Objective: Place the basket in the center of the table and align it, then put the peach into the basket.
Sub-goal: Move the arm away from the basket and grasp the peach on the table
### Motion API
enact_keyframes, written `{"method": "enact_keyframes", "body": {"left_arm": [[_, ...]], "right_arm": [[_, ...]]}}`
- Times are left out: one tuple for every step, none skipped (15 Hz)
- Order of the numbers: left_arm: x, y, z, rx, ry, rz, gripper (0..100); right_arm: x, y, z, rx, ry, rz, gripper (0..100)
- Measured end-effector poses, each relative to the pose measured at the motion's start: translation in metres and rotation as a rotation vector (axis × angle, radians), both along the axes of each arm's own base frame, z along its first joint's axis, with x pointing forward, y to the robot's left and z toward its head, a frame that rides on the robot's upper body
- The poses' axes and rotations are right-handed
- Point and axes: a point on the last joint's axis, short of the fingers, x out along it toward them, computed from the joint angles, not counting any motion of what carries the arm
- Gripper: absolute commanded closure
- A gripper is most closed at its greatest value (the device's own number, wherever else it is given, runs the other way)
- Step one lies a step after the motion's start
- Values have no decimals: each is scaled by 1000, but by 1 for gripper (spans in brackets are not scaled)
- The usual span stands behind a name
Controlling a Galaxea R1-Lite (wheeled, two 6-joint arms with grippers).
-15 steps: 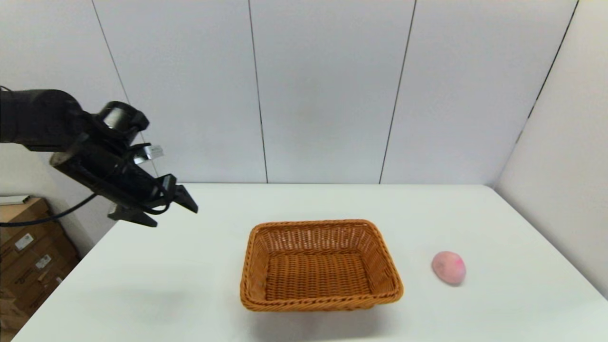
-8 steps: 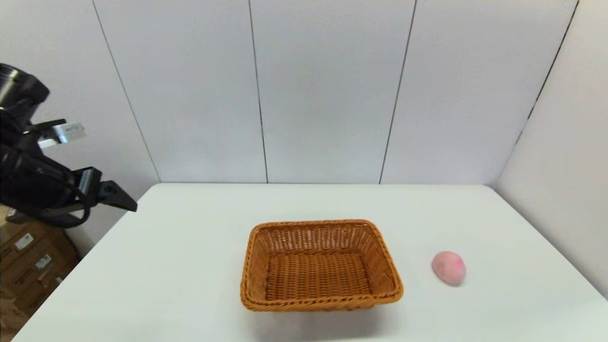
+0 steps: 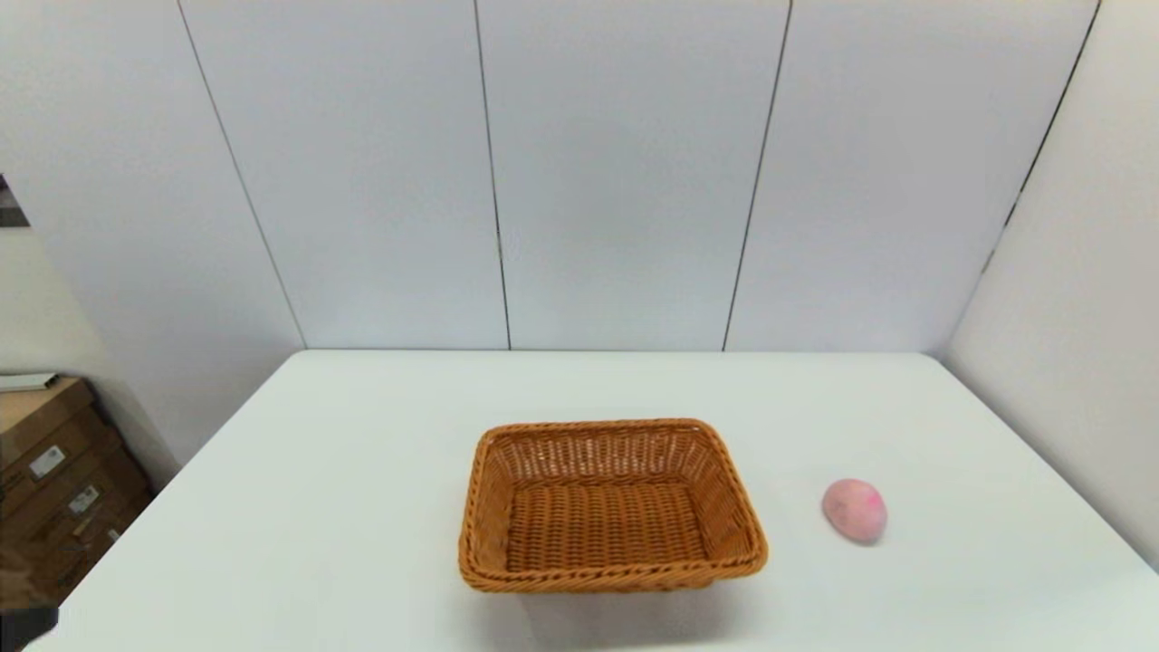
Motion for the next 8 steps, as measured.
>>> {"method": "enact_keyframes", "body": {"left_arm": [[-19, -1, -14, 12, -30, -10, 0], [-34, -2, -29, 21, -51, -17, 0], [-48, -2, -44, 28, -82, -22, 0], [-60, -3, -56, 34, -112, -28, 0], [-70, -3, -68, 40, -144, -36, 0], [-77, -2, -81, 49, -178, -42, 0], [-80, -1, -93, 62, -208, -37, 0], [-80, 0, -105, 79, -239, -19, 0]], "right_arm": [[0, 0, 0, 0, 0, -1, 0], [0, 0, 0, 0, 0, 0, 0], [0, 0, 0, 0, 0, 0, 0], [0, 0, 0, 0, 0, -1, 0], [0, 0, 0, 1, 0, -1, 0], [0, 0, 0, 2, 0, -1, 0], [0, 0, 0, 2, 0, -1, 0], [0, 0, 0, 1, 0, -1, 0]]}}
